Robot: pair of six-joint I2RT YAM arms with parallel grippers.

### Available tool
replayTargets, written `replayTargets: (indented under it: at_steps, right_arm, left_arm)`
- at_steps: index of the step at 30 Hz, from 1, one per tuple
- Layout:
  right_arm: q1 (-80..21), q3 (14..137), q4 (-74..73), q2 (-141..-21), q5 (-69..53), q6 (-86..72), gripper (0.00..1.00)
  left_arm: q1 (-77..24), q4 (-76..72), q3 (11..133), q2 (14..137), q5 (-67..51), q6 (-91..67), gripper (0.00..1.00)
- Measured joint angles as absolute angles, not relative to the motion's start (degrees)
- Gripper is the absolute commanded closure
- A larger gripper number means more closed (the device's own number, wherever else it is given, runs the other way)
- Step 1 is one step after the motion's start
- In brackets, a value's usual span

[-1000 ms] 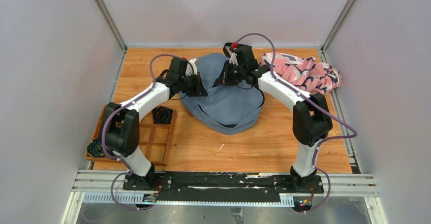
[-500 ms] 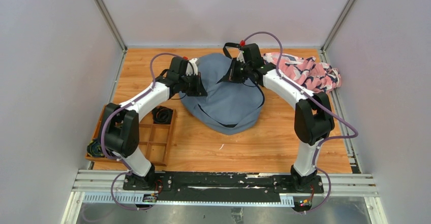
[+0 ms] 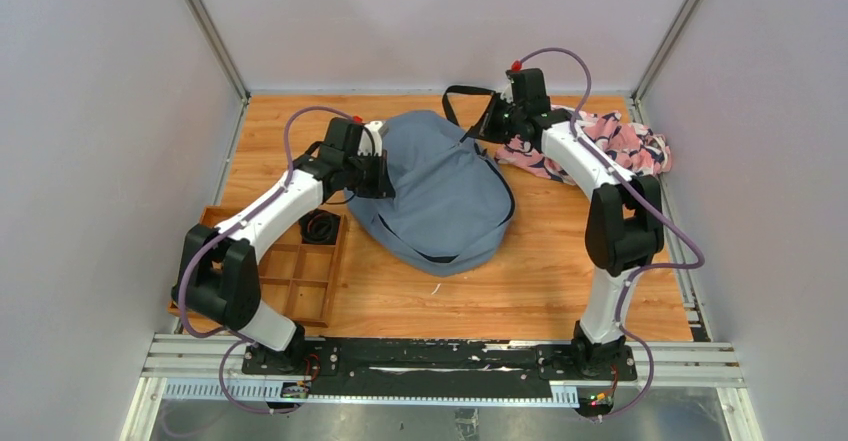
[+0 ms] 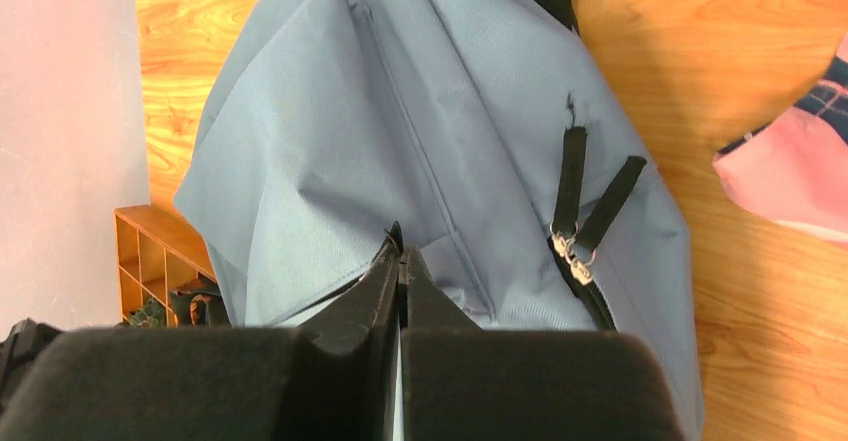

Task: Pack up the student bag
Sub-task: Zip the student bag at the center of the board.

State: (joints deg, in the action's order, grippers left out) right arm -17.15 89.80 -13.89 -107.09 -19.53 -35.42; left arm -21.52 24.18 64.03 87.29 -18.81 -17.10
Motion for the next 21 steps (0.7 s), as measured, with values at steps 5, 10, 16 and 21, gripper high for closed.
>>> replayTargets:
  at_steps: [5,10,16,21]
  right_arm:
    - [-17.15,93.25,-14.81,-110.65,-19.66,-35.42,1.0]
    - [-16.78,93.41,-15.2,-113.01,-19.46,-35.66,1.0]
    - [-16.71,93.23,-15.57,-114.78,-18.57,-35.44,1.0]
    - [-16.71,93.21,-16.34,-115.02,-17.8,-34.46,0.91]
  left_arm:
    - [-21.56,24.86,63.86,86.06,-17.52,-16.45,1.0]
    - [-21.58,25.12,63.59,85.95,-17.21,-16.62,1.0]
    - [-21.58,24.01,62.57,85.76,-18.13,-17.61,1.0]
    - [-21.58,23.88,62.78,85.43,-18.35,-18.52,0.89]
